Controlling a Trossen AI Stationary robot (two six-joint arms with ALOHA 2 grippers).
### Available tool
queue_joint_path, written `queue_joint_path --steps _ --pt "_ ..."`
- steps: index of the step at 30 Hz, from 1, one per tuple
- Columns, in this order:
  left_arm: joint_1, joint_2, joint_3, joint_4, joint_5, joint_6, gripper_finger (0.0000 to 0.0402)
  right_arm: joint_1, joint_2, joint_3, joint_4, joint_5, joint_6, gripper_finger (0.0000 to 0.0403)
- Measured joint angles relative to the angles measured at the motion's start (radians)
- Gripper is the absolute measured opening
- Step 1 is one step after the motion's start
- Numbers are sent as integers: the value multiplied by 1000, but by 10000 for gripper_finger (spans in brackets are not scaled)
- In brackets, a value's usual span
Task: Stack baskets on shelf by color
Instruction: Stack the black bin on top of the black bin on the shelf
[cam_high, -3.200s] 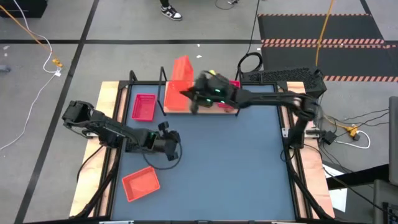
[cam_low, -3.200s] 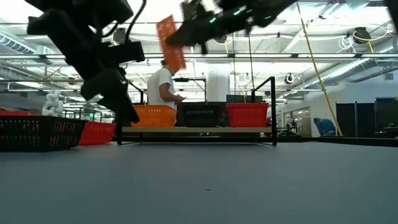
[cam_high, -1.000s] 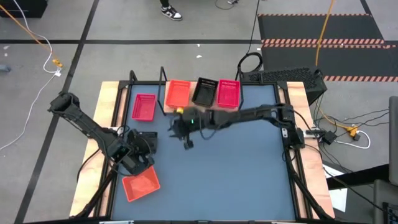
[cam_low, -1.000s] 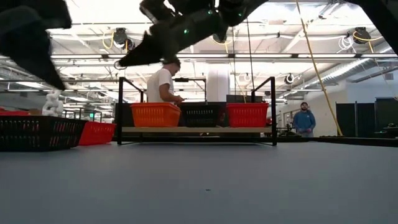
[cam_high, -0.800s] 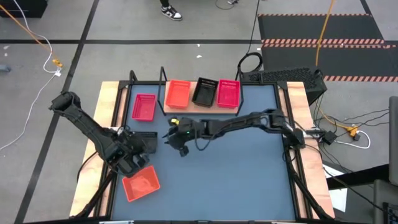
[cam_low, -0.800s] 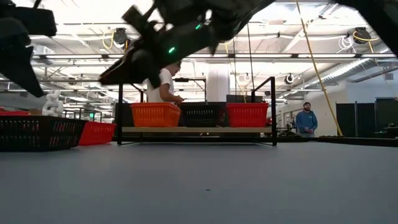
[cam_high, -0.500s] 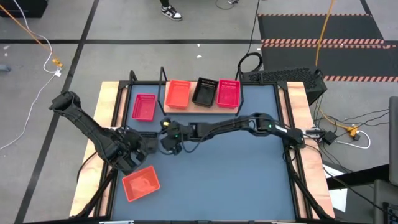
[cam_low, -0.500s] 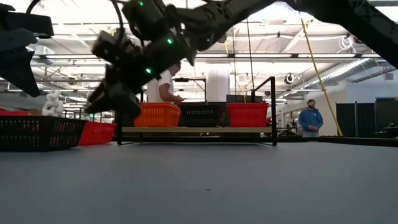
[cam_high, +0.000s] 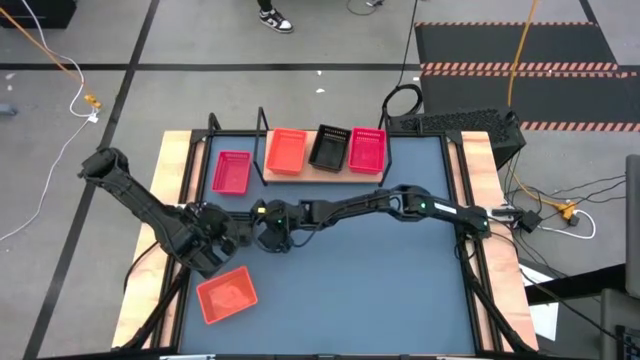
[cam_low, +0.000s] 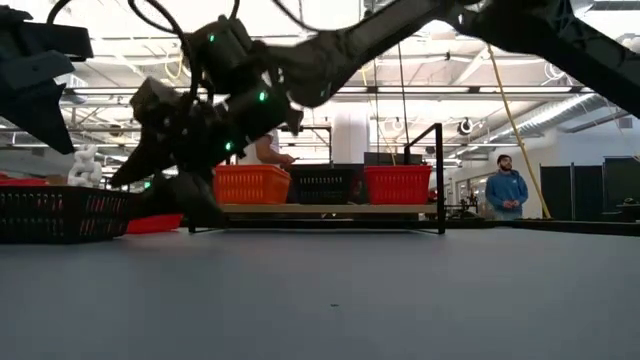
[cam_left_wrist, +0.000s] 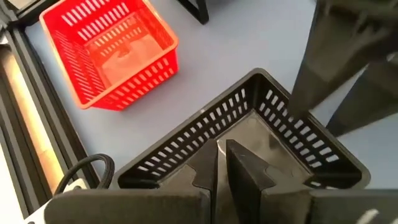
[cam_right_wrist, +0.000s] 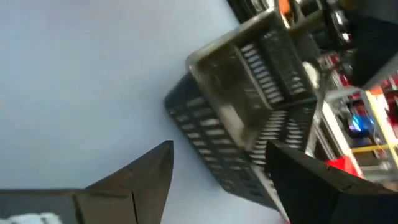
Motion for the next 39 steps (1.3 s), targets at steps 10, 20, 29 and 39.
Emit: queue_joint_path --steps 10,20,29,39 --pt "40 -1 0 -4 0 4 37 -8 65 4 52 -34 -44 204" --pt "40 -1 0 -3 -5 5 37 14 -41 -3 -240 -34 111 13" --pt "40 0 0 26 -6 3 37 50 -220 -23 -630 -36 375 6" --pt "39 0 0 49 -11 10 37 57 -556 -307 -500 186 571 5"
